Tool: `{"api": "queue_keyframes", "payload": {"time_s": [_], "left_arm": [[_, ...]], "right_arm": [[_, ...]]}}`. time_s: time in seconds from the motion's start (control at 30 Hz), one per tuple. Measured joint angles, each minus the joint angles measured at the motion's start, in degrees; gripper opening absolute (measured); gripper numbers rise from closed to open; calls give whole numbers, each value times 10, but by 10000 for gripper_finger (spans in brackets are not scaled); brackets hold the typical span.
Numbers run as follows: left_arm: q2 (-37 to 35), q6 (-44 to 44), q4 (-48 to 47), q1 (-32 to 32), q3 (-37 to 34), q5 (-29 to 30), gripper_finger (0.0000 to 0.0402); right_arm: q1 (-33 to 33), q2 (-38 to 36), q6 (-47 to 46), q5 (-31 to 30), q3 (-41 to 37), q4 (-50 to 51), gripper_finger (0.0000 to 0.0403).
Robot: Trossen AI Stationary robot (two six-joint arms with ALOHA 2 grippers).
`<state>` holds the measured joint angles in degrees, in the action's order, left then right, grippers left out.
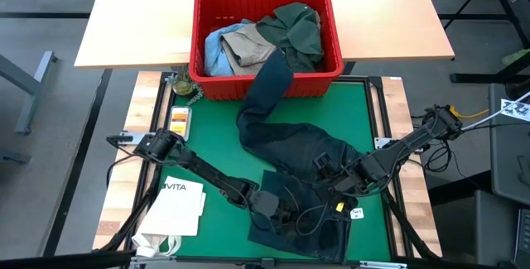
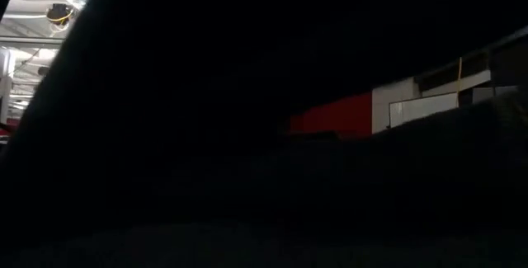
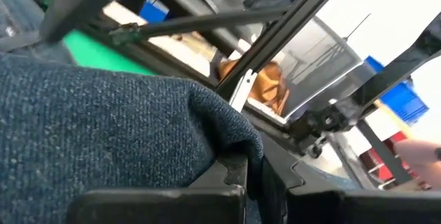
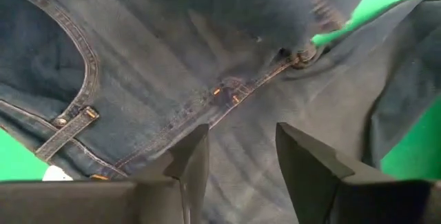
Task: Fold Laundry from Bin
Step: Fold the dark blue pants
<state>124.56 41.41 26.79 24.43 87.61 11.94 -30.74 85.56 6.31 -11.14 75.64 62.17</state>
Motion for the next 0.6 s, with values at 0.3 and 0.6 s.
{"api": "queue_keyframes", "payload": {"time_s": [0.3,0.6], "left_arm": [[117,35,30,-1,71,-90,5],[168,48,11,-29,150,-167,9]], "right_arm": [[0,0,0,-3,37,-10,168],[0,0,0,2,37,-7,168]]}}
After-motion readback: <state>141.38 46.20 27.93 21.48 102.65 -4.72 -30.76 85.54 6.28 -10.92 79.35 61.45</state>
